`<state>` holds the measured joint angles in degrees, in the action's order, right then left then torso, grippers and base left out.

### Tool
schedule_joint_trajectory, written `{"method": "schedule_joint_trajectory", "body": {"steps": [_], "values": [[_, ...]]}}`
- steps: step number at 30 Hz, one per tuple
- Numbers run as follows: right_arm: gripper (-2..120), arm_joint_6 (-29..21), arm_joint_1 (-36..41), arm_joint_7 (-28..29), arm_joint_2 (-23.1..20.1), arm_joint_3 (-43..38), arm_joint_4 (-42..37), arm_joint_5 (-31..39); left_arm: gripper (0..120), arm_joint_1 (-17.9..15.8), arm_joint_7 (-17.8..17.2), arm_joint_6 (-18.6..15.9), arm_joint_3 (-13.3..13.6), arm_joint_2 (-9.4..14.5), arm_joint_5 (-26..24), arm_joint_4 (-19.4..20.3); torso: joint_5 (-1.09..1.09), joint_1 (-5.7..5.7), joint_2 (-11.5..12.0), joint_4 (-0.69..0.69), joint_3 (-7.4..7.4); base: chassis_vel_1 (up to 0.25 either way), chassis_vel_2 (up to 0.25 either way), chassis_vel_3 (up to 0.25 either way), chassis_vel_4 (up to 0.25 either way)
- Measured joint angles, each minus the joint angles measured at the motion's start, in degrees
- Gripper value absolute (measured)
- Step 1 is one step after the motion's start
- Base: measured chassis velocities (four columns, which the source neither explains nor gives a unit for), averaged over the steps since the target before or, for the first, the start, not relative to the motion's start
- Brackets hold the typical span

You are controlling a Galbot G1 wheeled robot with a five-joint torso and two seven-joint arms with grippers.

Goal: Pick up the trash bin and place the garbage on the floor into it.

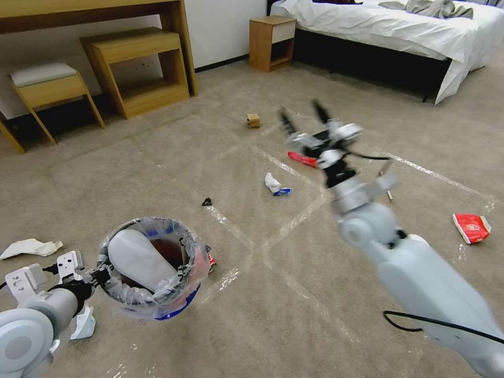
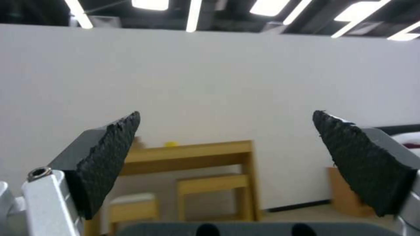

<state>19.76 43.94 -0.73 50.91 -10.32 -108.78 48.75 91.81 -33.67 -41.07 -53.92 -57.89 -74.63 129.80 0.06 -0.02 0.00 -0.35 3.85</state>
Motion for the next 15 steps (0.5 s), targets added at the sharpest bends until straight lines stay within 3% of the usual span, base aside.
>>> {"method": "schedule_joint_trajectory", "body": {"steps": [5,15], "values": [[100,-0.3,10.5,3.1,-1.2,-12.5,-3.7,-0.9,1,0.1,0.0,0.0,-0.5,-0.1,0.4,-0.6,0.0,0.0,0.0,-0.03,0.0,0.0,0.0,0.0,0.0],[100,-1.6,21.1,8.8,2.9,-23.2,-7.2,-7.2,1,1.6,1.7,0.6,-2.4,-1.4,4.4,-1.5,0.01,0.0,0.0,0.0,0.0,0.0,0.0,0.0,0.0]]}}
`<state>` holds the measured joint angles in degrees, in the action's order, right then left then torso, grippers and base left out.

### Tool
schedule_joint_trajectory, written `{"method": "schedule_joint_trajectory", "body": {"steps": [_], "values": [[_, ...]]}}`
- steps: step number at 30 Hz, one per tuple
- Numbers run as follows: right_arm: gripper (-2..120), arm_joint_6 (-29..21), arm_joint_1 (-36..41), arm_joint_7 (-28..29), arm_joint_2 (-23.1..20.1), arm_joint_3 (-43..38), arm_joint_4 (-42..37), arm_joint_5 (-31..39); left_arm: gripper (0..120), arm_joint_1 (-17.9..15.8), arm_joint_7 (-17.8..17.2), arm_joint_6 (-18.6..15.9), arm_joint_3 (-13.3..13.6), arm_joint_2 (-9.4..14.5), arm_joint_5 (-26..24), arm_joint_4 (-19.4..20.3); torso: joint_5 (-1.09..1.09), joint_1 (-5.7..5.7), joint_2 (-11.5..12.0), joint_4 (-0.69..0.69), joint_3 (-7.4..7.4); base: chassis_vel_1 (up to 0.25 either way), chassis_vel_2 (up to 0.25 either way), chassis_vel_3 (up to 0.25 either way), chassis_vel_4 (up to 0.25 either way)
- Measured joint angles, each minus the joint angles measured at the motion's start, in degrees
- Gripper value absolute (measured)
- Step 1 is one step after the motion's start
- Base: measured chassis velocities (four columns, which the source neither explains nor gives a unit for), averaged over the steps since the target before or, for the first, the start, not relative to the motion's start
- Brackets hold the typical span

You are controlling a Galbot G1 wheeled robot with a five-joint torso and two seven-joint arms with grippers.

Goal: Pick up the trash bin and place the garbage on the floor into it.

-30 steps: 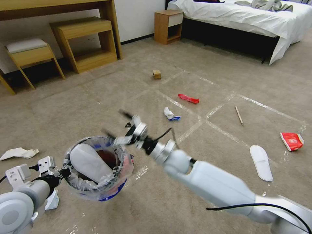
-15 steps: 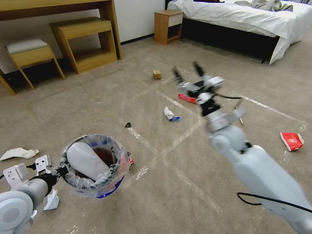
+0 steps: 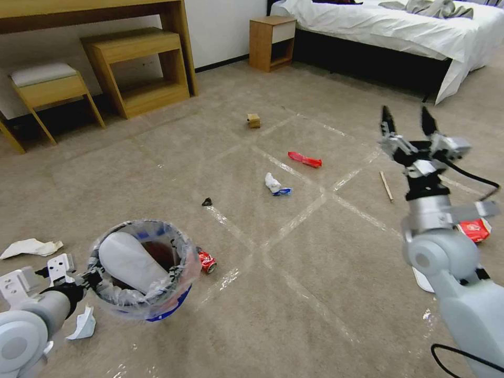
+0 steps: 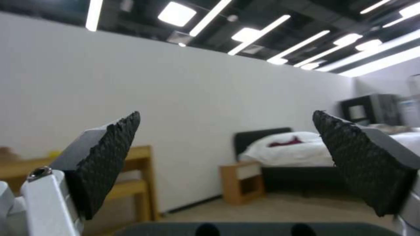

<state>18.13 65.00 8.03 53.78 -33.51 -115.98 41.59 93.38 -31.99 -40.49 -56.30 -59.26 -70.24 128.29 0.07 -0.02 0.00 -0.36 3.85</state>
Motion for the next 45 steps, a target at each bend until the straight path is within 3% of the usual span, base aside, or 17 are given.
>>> {"method": "schedule_joint_trajectory", "body": {"steps": [6,13,22,45], "values": [[100,1.4,8.0,0.3,4.5,-4.0,-0.3,-6.7,1,1.0,2.9,1.0,-0.7,-2.1,5.6,-1.1,0.01,0.0,0.0,-0.01,0.0,0.0,0.0,0.0,0.0],[100,3.5,12.5,-0.4,9.2,-4.7,0.5,-12.1,1,2.0,3.8,1.4,-2.1,-3.3,6.3,-1.4,0.01,0.0,0.0,-0.01,0.0,0.0,0.0,0.0,0.0],[100,3.8,12.8,0.6,14.1,-4.1,2.0,-15.0,1,3.1,3.9,1.4,-3.7,-4.3,6.2,0.0,0.01,0.0,0.0,0.0,0.0,0.0,0.0,0.0,0.0],[100,5.5,12.8,-1.1,16.7,-2.6,5.2,-17.8,1,4.2,4.4,1.8,-4.4,-5.1,6.8,-0.6,0.01,0.0,0.0,0.0,0.0,0.0,0.0,0.0,0.0]]}}
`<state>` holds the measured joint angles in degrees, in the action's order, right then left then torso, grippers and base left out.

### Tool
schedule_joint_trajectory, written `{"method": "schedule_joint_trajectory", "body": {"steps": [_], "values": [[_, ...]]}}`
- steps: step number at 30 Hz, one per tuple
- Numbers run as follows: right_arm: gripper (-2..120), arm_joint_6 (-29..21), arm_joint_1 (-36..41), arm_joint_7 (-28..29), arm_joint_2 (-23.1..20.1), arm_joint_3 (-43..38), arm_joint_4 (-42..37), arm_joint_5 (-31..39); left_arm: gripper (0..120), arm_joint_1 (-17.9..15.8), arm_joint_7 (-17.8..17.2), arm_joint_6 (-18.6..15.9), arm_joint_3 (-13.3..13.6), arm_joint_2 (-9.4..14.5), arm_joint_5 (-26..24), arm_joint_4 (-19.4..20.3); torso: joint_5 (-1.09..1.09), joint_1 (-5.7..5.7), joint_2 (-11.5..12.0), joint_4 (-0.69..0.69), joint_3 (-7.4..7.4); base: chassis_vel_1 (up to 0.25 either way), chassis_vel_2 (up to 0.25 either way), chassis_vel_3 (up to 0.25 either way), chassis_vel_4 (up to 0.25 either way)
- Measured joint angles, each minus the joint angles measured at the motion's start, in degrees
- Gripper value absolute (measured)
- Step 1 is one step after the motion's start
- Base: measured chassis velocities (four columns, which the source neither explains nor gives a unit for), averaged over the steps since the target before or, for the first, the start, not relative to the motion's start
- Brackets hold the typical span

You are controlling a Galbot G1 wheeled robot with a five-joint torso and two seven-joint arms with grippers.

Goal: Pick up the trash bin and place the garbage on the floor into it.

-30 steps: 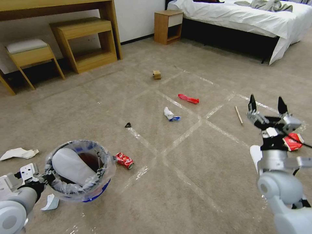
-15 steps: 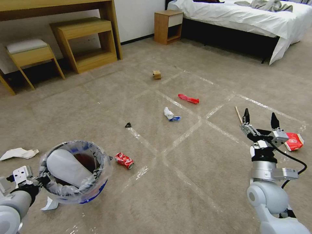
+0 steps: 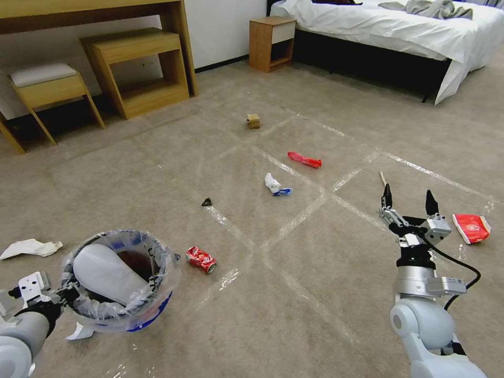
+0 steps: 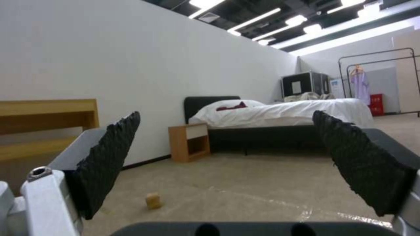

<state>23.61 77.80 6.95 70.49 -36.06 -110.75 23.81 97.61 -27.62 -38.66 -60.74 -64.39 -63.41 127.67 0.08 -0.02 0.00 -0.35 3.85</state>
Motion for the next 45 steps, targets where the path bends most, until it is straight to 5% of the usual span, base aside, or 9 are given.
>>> {"method": "schedule_joint_trajectory", "body": {"steps": [45], "values": [[100,0.0,-0.7,-1.0,-0.3,1.6,1.3,-0.5,1,-0.8,0.3,0.6,0.9,-0.3,0.8,-0.6,0.0,0.0,0.0,0.0,0.0,-0.044,0.046,0.047,-0.048]]}}
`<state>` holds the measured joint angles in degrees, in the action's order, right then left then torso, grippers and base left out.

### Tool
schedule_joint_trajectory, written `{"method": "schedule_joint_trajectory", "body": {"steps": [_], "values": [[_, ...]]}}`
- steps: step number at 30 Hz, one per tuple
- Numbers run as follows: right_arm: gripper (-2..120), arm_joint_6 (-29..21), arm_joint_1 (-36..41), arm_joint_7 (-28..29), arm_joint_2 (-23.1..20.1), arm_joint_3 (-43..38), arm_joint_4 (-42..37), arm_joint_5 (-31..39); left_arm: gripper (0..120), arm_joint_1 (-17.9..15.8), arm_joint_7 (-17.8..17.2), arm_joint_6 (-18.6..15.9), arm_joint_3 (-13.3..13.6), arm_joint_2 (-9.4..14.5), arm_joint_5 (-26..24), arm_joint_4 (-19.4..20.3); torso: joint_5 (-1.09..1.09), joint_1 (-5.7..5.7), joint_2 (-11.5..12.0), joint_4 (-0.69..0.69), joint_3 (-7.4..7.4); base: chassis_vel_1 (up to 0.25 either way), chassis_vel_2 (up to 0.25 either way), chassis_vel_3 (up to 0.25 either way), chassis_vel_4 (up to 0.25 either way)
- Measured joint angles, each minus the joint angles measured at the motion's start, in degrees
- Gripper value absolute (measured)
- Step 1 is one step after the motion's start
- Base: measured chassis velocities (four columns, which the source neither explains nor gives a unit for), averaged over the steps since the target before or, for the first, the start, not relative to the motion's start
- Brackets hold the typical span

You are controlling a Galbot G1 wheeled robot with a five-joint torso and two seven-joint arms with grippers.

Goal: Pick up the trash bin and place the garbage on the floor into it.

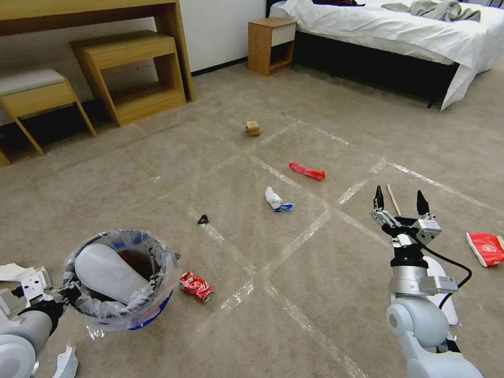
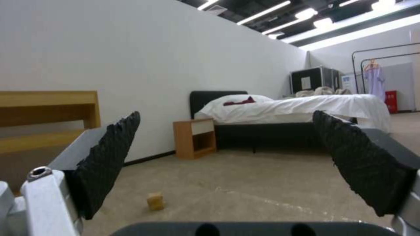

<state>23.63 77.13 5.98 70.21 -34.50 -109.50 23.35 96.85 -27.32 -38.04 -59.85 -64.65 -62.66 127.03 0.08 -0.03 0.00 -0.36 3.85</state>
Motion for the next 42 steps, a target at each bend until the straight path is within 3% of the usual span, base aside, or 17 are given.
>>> {"method": "schedule_joint_trajectory", "body": {"steps": [33,42], "values": [[100,1.8,-0.7,-1.0,-0.2,1.3,1.5,1.5,1,-0.4,-0.2,0.0,-0.4,0.0,-0.1,-0.9,0.0,0.0,0.0,0.0,0.0,0.0,0.0,0.0,0.0],[100,1.9,-0.5,-1.2,-0.9,1.4,1.4,1.8,1,-0.9,-0.3,0.0,0.6,-0.2,0.2,-1.3,0.0,0.0,0.0,0.0,0.0,0.0,0.0,0.0,0.0]]}}
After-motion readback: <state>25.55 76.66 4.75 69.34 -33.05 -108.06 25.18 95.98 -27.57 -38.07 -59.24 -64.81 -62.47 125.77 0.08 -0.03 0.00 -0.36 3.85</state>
